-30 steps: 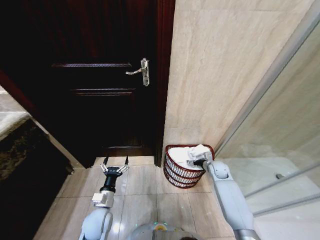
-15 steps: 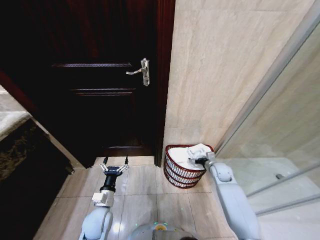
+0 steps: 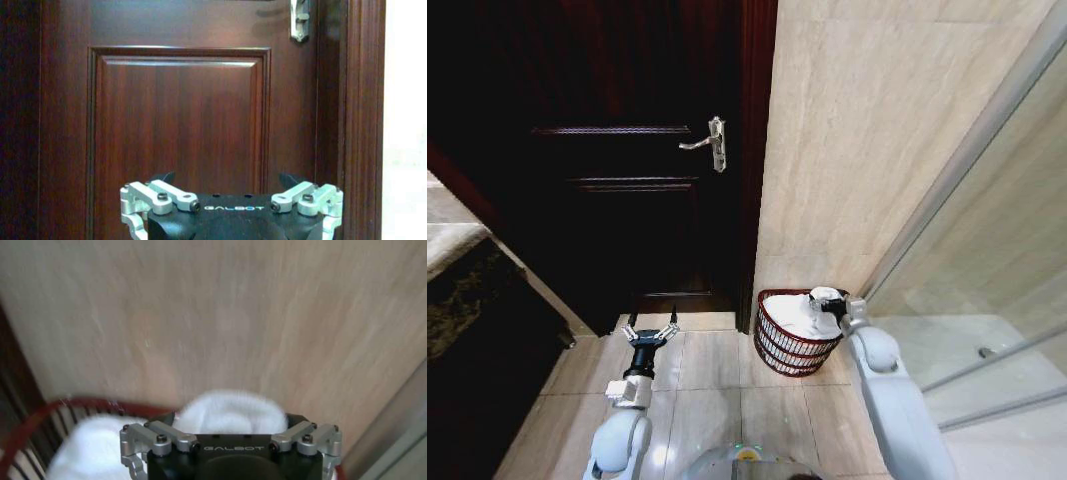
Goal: Discard the used towel into the hamper.
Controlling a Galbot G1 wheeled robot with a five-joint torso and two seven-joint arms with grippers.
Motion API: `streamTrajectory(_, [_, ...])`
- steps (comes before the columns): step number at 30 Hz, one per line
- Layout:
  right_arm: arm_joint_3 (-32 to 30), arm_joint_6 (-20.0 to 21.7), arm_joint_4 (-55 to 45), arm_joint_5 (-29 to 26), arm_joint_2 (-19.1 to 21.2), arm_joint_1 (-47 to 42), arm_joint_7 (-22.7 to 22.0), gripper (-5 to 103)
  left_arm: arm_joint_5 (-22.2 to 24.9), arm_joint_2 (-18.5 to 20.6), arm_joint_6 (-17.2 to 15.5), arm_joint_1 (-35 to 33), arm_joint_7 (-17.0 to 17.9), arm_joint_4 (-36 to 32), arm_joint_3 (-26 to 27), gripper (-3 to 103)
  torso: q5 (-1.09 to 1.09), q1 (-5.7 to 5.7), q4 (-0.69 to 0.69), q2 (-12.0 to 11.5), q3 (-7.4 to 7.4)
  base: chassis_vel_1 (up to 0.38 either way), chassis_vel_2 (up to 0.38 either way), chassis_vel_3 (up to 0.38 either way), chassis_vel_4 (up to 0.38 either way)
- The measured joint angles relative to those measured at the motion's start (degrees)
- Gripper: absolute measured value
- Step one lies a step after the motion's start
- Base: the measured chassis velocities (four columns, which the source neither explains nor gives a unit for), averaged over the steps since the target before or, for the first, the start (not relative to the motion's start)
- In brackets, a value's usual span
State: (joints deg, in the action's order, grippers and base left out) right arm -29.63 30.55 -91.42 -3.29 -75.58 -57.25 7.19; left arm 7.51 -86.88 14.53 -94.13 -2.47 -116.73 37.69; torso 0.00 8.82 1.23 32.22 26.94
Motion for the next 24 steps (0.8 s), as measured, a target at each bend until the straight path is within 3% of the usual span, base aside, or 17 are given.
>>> streamTrajectory(4, [0.68,0.38,6.23,0.24,-0.72,2.5,1.26,100,-0.19,0.15,-0.2,0.23,0.01,0.08,0.37,100,0.0,0.0,-0.01,0.0,0.0,0.0,0.0,0.0,0.0])
streamTrajectory(10, [1.53,3.46,8.5,0.67,-1.41,2.15,5.39,100,-1.03,-0.14,-0.61,0.17,0.1,0.01,0.51,100,-0.01,0.0,-0.03,0.0,0.0,0.0,0.0,0.0,0.0])
streamTrajectory(15, [2.17,3.92,11.64,0.84,-1.55,3.53,6.08,100,-1.32,-0.29,-0.68,0.22,0.14,0.01,0.53,100,-0.01,0.0,-0.03,0.0,0.0,0.0,0.0,0.0,0.0])
streamTrajectory(24, [4.23,6.76,22.51,0.77,-1.55,11.75,9.62,100,-2.93,-1.28,-0.75,0.35,0.21,0.54,0.18,100,-0.01,0.0,-0.03,0.0,0.0,0.0,0.0,0.0,0.0])
